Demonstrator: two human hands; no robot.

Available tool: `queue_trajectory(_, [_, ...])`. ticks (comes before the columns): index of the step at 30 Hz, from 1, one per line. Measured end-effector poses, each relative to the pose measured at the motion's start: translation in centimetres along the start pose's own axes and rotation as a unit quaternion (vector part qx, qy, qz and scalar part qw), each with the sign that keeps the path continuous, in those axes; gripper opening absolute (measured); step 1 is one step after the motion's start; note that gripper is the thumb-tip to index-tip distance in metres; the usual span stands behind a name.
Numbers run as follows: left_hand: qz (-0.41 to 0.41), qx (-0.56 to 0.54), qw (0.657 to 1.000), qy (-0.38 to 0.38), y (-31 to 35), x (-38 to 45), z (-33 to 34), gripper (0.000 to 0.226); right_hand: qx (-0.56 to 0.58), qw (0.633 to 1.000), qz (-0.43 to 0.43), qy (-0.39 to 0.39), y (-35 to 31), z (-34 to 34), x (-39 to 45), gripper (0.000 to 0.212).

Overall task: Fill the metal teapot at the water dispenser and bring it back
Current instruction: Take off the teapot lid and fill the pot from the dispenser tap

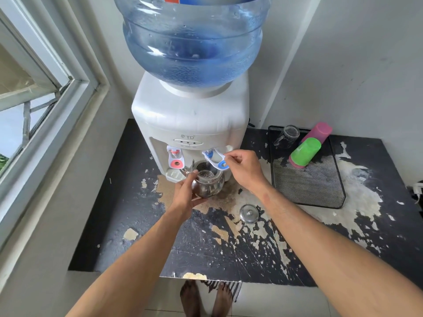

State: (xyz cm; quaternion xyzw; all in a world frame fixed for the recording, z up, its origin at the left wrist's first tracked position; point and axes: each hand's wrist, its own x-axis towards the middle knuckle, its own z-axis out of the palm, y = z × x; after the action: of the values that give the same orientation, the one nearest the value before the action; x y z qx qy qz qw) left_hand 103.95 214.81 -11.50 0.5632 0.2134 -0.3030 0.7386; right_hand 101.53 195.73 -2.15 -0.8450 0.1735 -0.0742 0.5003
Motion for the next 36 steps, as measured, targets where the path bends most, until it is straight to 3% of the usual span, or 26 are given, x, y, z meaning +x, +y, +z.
queue_trajectory(20, [0.0,-0.002,1.0,-0.001,0.0,-0.3,0.2,0.058,0.021,0.999,-0.01,0.022,0.2,-0.4,-0.7,0.015])
queue_trajectory(36, [-0.007,-0.022,1.0,0.008,-0.3,0.3,0.1,0.07,0.038,0.999,-0.004,0.027,0.2,-0.4,-1.5,0.023])
